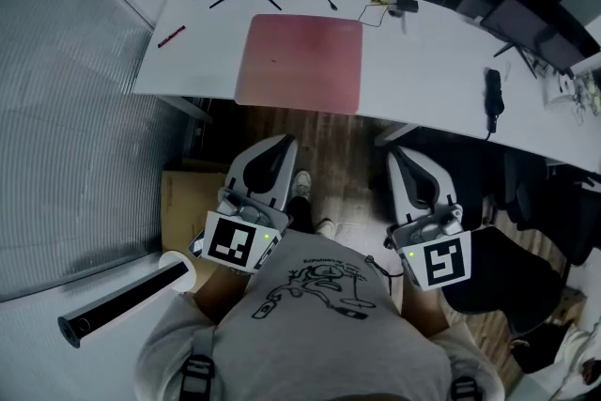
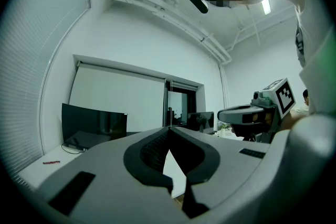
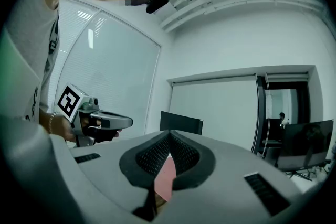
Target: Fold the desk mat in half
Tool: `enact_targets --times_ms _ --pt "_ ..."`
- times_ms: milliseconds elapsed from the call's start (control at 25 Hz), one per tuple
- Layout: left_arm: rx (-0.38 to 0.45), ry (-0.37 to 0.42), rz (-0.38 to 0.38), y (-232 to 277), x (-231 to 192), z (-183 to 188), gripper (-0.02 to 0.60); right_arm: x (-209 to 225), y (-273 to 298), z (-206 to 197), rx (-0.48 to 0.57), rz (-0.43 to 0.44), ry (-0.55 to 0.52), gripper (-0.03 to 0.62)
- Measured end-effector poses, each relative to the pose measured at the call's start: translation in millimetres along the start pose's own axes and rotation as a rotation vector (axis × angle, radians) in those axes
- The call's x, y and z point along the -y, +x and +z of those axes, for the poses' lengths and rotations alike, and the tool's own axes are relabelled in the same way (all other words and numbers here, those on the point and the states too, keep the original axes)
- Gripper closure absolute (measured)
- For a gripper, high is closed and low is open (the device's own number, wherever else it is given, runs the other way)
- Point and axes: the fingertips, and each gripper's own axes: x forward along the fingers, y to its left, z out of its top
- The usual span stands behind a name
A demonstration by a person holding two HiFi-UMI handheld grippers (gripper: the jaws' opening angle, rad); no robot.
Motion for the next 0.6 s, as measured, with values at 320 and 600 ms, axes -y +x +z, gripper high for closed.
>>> enact_targets --times_ms 320,600 --pt "-0.002 0.002 -0.012 44 -58 6 0.561 17 71 6 -0.004 -0.002 -0.010 0.585" --pt "-0.009 0.002 -0.023 73 -114 5 0.561 24 134 9 -0.014 -0.023 -0.023 0.585"
